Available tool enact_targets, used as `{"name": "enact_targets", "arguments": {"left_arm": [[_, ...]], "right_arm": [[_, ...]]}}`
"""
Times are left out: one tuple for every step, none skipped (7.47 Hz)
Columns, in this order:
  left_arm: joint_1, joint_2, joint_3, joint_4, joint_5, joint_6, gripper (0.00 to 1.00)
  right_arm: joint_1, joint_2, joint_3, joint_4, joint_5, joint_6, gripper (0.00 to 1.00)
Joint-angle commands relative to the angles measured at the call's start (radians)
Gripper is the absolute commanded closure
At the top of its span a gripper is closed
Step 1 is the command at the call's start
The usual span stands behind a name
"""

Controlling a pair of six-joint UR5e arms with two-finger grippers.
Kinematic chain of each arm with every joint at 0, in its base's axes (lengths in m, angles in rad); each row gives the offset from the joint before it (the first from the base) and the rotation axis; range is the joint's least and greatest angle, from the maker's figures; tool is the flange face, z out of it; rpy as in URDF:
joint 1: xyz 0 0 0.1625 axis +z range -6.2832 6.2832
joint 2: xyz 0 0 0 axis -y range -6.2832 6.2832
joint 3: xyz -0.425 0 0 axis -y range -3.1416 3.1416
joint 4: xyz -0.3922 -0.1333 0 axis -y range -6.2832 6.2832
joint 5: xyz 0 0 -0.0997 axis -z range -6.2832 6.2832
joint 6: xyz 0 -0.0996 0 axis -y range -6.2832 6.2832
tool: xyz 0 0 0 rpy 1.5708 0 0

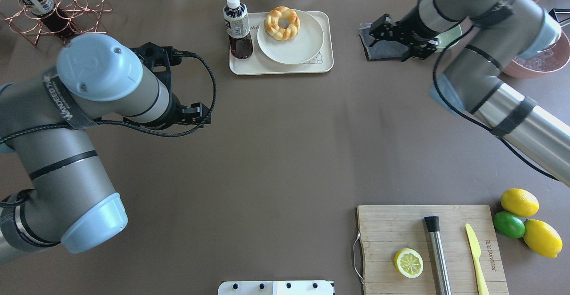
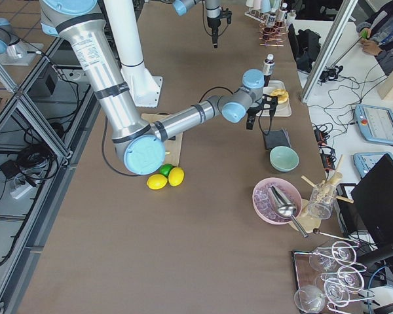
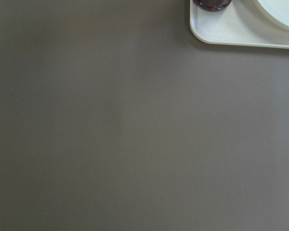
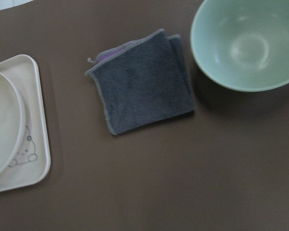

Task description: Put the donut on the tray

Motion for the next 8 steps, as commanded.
{"name": "enact_targets", "arguments": {"left_arm": [[-0.163,0.137,-0.009,-0.035,-0.113,0.350,0.03],[-0.248,0.218,0.005,-0.120,-0.193,0.453,0.03],[-0.337,0.328,0.037,-0.224,-0.276,0.585,0.03],[-0.414,0.404,0.092,-0.300,-0.321,0.711,0.03],[-0.471,0.452,0.137,-0.328,-0.329,0.850,0.03],[-0.563,0.460,0.190,-0.322,-0.336,1.007,0.03],[-0.634,0.460,0.250,-0.319,-0.382,1.156,0.03],[-0.700,0.457,0.327,-0.319,-0.419,1.277,0.03]], "right_arm": [[0.169,-0.316,0.168,-0.003,0.085,-0.387,0.00],[0.224,-0.379,0.170,-0.003,0.122,-0.499,0.00],[0.279,-0.431,0.168,-0.005,0.154,-0.596,0.00],[0.330,-0.482,0.162,-0.006,0.159,-0.697,0.00],[0.396,-0.516,0.150,-0.046,0.162,-0.812,0.00],[0.469,-0.519,0.150,-0.148,0.164,-0.974,0.00],[0.514,-0.514,0.151,-0.257,0.165,-1.132,0.00],[0.530,-0.507,0.150,-0.307,0.161,-1.196,0.00]]}}
